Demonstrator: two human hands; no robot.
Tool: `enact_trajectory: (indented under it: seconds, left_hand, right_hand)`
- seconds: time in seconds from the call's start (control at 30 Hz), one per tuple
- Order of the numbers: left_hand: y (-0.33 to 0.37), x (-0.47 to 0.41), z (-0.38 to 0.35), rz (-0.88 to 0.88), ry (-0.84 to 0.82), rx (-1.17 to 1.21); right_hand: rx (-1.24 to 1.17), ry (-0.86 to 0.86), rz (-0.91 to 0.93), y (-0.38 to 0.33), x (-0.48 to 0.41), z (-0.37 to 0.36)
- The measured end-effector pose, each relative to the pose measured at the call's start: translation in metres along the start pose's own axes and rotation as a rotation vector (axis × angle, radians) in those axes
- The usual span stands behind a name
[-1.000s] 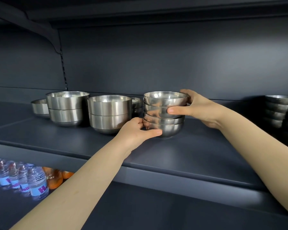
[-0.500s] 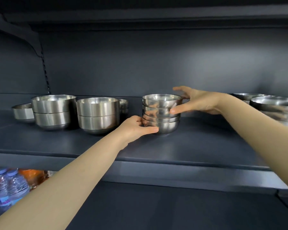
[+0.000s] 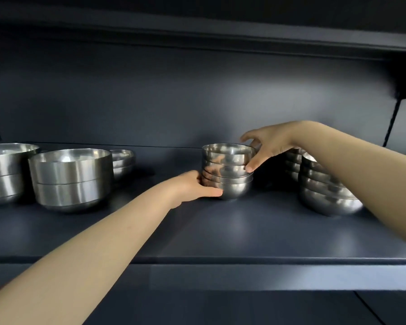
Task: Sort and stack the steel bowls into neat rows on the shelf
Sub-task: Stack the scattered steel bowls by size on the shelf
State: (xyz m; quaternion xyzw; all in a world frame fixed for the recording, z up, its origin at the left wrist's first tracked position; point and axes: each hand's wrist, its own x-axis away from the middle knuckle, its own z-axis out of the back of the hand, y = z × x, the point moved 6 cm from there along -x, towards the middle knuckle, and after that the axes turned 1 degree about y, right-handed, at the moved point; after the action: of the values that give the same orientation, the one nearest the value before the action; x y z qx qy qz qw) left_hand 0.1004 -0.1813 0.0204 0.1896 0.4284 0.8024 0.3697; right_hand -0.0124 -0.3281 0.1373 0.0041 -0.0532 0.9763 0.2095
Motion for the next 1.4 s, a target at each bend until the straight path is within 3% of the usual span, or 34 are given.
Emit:
enact_trajectory:
  seconds: [0.2,0.47,0.83,0.97,1.13,1.4]
  left_hand:
    - [0.012,-0.031,-0.017,0.003,-0.001,-0.081]
    - [0.023,-0.055,-0.024,0.051,0.035,-0.208]
    - [0.028,-0.062,-0.026,-0.028,0.092,-0.2]
    - [0.025,-0.016,-0.009,0.0,0.042,-0.404]
    - [-0.005,0.075,0.023,-0.076,-0.043,-0.467]
    - [-0.081,0.19,0.123,-0.084,0.094,-0.466]
  right_hand:
    - [0.152,0.043,-0.021,0.019,-0.008,0.013]
    - [0.198,0.071,0.017,0.034,-0.026,0.013]
    - [0.179,0.141,0.052,0.021,-0.025,0.015]
    - [0.124,0.227,0.122,-0.004,-0.012,0.014]
    - [-0.07,0.347,0.255,-0.062,0.004,-0.004]
    - [-0.396,0.339,0.376,-0.177,-0.006,-0.065]
